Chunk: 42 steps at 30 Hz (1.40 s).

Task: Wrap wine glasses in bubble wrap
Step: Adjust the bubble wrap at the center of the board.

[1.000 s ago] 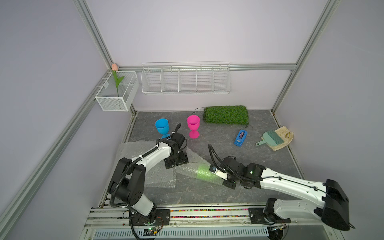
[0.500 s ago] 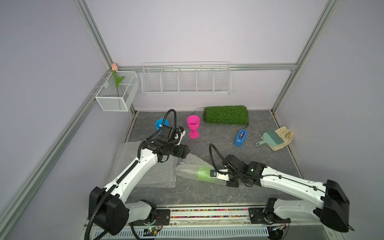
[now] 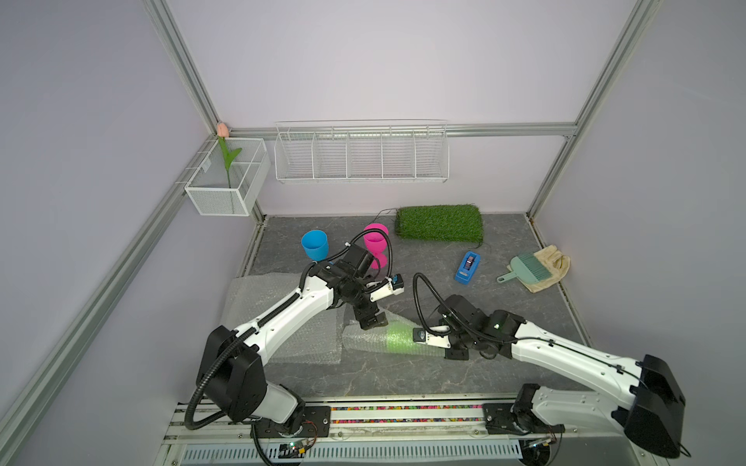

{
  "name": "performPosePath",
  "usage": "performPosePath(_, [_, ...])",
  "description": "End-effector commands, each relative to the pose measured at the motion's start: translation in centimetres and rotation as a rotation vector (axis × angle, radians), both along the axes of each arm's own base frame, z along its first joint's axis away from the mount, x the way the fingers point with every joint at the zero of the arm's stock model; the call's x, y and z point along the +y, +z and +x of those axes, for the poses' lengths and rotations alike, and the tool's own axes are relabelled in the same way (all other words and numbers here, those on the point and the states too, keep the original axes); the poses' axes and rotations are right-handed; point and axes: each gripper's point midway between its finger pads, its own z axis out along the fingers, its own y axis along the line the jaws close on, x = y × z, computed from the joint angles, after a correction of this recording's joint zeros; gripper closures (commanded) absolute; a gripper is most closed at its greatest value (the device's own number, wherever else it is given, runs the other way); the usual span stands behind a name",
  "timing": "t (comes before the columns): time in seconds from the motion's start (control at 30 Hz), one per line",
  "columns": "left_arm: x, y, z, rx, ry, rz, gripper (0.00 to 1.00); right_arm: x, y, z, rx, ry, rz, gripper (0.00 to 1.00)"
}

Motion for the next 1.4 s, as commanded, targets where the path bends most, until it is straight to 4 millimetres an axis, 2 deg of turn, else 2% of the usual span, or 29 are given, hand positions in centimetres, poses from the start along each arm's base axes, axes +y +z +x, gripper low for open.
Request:
performPosePath(0.0, [-0.6,0.4,-0.2,-0.015,-0.112,-0.006,0.04,-0.1,0.5,-0.4,0.010,0.028,0.008,0.93])
performPosePath(0.3, [-0.9,-2.7,-3.3,0.224,-0.239,0.037,0.09,0.2,1.0,0.6,0.063,-0.007,0.052,0.93])
performPosePath(0.53, [-0.9,-4.8,-3.8,0.269,-0.226,0.056,0.15,0.2,1.0,1.1,0.093,-0.046,0.081,0.93])
performPosePath(0.8, [-0.3,-6.7,-4.8,0.243,-0.227,0.106,0.21,0.3,0.4,1.6,0.149,-0.081,0.089,0.93])
performPosePath(0.97, [0.1,-7.4,-4.3,0.206,-0.219,0.138,0.37,-0.2,-0.1,2.1,0.170,-0.106,0.072,0.93])
performPosePath(1.1, [0.3,-7.3,-4.0,0.177,-0.216,0.151,0.54,-0.5,-0.2,2.5,0.164,-0.123,0.065,0.93])
performPosePath(1.37, [0.6,-6.8,-3.9,0.127,-0.216,0.157,0.64,-1.0,-0.3,2.9,0.157,-0.139,0.055,0.93])
